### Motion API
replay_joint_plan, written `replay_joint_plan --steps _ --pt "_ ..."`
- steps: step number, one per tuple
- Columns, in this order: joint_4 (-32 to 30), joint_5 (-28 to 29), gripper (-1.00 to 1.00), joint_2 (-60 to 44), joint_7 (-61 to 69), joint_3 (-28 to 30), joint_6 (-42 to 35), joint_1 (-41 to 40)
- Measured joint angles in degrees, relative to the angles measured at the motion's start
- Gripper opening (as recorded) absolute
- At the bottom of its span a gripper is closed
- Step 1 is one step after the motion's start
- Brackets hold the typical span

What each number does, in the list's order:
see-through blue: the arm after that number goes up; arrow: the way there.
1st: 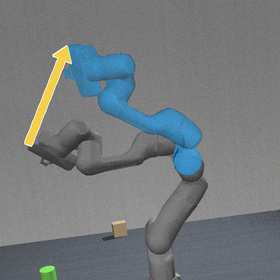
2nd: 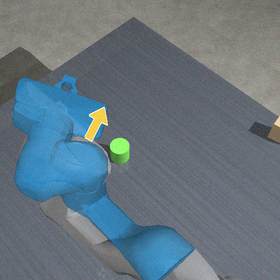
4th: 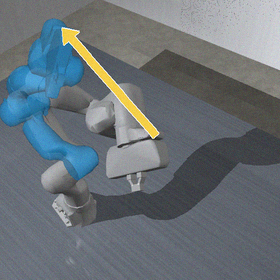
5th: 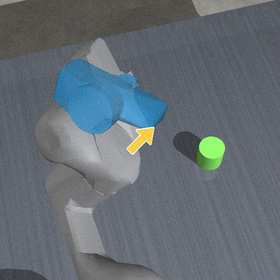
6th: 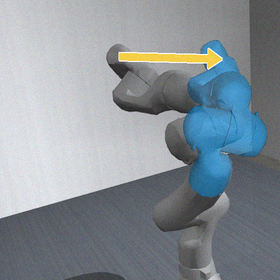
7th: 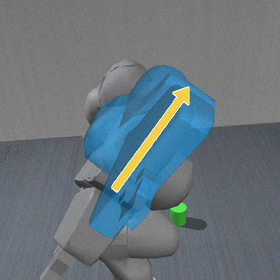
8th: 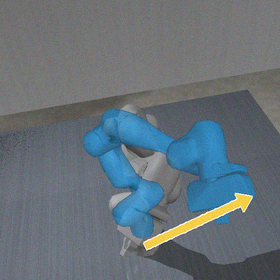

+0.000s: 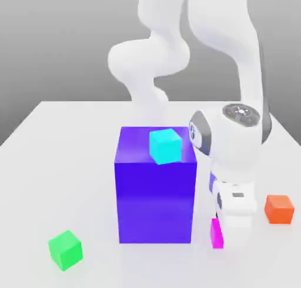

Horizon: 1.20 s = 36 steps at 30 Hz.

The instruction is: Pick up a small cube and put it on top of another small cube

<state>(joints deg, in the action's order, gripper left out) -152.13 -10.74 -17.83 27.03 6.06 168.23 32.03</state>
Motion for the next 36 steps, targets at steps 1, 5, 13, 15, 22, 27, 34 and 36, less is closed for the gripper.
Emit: replay_joint_plan --steps 1,5,13,15,22,27,34,36 --pt "0.0 0.01 -1.0 0.0 -0.01 0.0 -0.03 0.0" --pt "0.09 -0.37 -1.0 -0.12 0.78 0.46 -0.44 0.43" --pt "-2.04 5.27 -1.0 7.97 -3.38 4.24 -4.17 3.53" --pt "-2.52 6.85 -1.0 10.18 -4.31 4.77 -5.94 3.82" --pt "5.54 37.93 -1.0 7.76 -5.53 14.61 -1.95 10.26" --pt "10.21 46.02 -1.0 8.0 2.5 20.12 -3.42 6.9" --pt "10.28 32.57 -1.0 10.13 19.76 24.45 -8.68 -5.94" --pt "10.12 28.32 -1.0 10.66 24.03 25.82 -10.33 -9.21"
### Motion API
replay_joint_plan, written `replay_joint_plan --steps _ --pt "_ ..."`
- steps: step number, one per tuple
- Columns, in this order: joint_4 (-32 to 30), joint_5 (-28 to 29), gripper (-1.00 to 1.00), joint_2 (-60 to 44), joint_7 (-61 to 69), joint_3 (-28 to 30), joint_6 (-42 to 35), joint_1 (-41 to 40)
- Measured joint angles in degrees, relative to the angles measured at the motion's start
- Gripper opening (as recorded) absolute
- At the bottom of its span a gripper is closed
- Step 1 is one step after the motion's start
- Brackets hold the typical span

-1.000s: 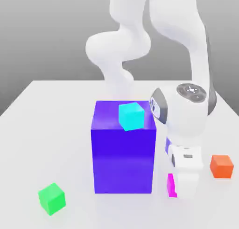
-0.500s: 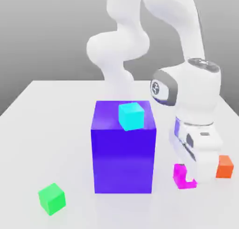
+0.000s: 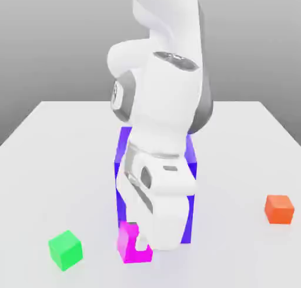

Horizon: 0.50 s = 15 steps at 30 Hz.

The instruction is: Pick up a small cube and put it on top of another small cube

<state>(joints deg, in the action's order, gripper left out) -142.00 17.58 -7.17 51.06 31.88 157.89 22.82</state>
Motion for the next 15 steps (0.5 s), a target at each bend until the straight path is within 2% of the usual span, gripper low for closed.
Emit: replay_joint_plan --steps 2,8,15 --pt "-0.24 -4.18 -1.0 0.51 3.76 1.03 -1.68 -3.47" --pt "-3.07 -21.25 -1.0 1.57 9.71 2.2 -7.21 -10.54" --pt "-2.66 -32.74 -1.0 -5.92 16.9 -2.79 -2.15 -14.59"
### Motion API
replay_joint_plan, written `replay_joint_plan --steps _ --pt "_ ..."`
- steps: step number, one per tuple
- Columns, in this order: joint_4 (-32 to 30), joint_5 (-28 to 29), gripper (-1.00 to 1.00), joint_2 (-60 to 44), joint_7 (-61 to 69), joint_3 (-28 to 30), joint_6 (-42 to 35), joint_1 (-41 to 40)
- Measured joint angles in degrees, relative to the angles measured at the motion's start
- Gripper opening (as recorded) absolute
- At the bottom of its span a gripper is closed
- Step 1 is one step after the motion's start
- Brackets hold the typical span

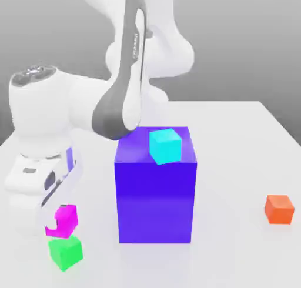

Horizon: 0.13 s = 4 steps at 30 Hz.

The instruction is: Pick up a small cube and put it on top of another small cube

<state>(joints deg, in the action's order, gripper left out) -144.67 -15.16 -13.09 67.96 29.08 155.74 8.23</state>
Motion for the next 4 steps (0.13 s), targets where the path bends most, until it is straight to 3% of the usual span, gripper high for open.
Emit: replay_joint_plan --steps 2,3,4 --pt "0.24 -3.59 -1.0 -2.83 2.6 -2.57 2.01 -1.95" --pt "0.32 -4.62 1.0 -3.61 3.36 -3.2 2.52 -2.41" --pt "0.32 -4.62 1.0 -3.61 3.36 -3.2 2.52 -2.41"
